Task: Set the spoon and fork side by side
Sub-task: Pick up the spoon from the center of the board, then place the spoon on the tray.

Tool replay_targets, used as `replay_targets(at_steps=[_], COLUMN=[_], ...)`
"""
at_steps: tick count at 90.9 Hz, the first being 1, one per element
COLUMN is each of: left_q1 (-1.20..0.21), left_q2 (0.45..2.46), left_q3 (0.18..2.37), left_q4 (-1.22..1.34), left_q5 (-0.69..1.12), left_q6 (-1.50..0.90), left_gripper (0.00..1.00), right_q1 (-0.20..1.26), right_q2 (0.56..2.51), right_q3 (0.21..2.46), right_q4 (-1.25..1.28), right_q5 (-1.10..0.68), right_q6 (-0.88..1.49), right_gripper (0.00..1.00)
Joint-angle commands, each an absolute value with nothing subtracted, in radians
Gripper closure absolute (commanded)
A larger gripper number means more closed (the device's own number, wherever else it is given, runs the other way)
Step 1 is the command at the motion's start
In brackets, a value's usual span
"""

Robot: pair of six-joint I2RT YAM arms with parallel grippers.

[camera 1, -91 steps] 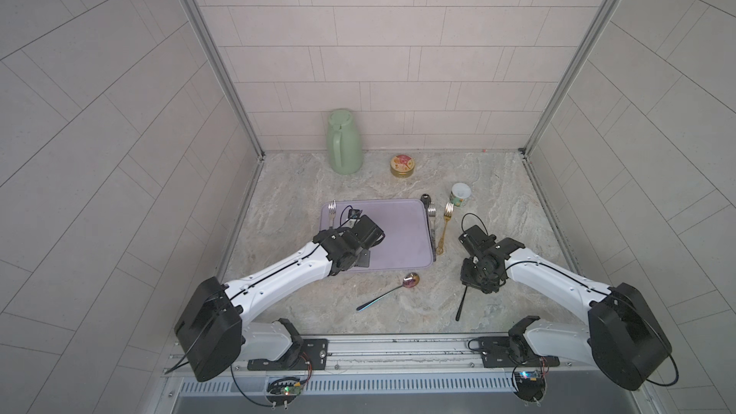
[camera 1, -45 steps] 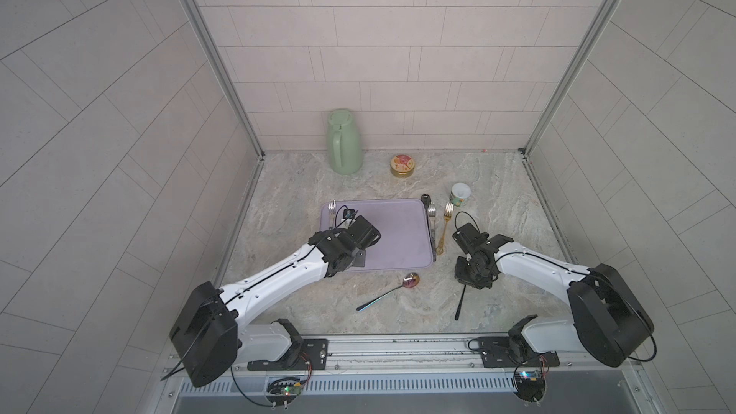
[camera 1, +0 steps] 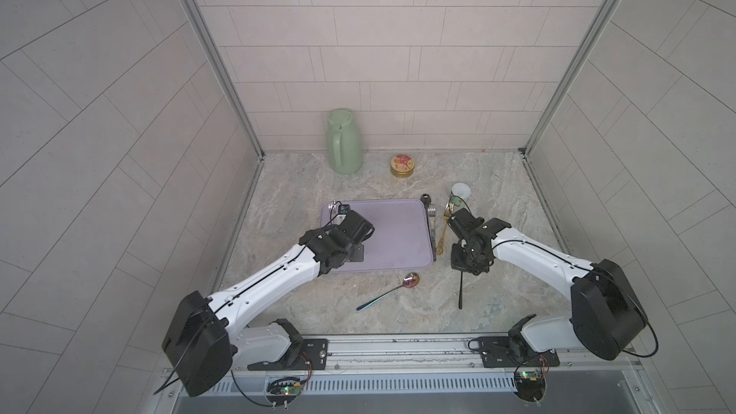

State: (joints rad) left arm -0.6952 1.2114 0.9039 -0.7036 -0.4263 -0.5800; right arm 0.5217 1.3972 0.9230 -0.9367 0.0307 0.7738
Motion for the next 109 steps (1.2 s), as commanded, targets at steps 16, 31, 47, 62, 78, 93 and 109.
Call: replay_targets(at_steps=[16, 31, 47, 62, 78, 93, 109], left_q1=[-0.673, -0.67, -0.657, -0.652, -0.651, -0.65, -0.65], left_q2=[1.138, 1.106, 1.044, 0.962, 0.873, 0.798, 0.668], left_q3=[0.84, 0.774, 0.653, 0.556, 0.499, 0.487, 0.448], left_q4=[-0.66, -0.639, -0.599, -0.601, -0.587, -0.592, -0.575], left_q5=[-0.373, -0.385, -0.35, -0.313, -0.276, -0.229, -0.249], left_q6=[-0.652, -0.691, -0.713, -0.751, -0.76, -0.747, -0.775], left_gripper=[0.55, 0.55, 0.54, 0.54, 0.54, 0.54, 0.54], right_q1=[0.556, 0.595, 0.649, 0.685, 0.716, 0.728, 0.73], right_q2=[1.579, 1.768, 1.972, 2.135, 2.295, 2.41, 2.545], right_q3=[1.28, 1.539, 1.798, 1.981, 2.172, 2.298, 2.452], right_q4=[-1.117, -1.178, -1.252, -1.288, -1.341, -1.332, -1.363], right_q5=[0.078, 0.079, 0.075, 0.063, 0.062, 0.042, 0.035], right_q6=[0.701, 0.684, 0.672, 0.672, 0.678, 0.691, 0.706], right_gripper=[1.0, 1.0, 1.0, 1.0, 1.0, 1.0, 1.0])
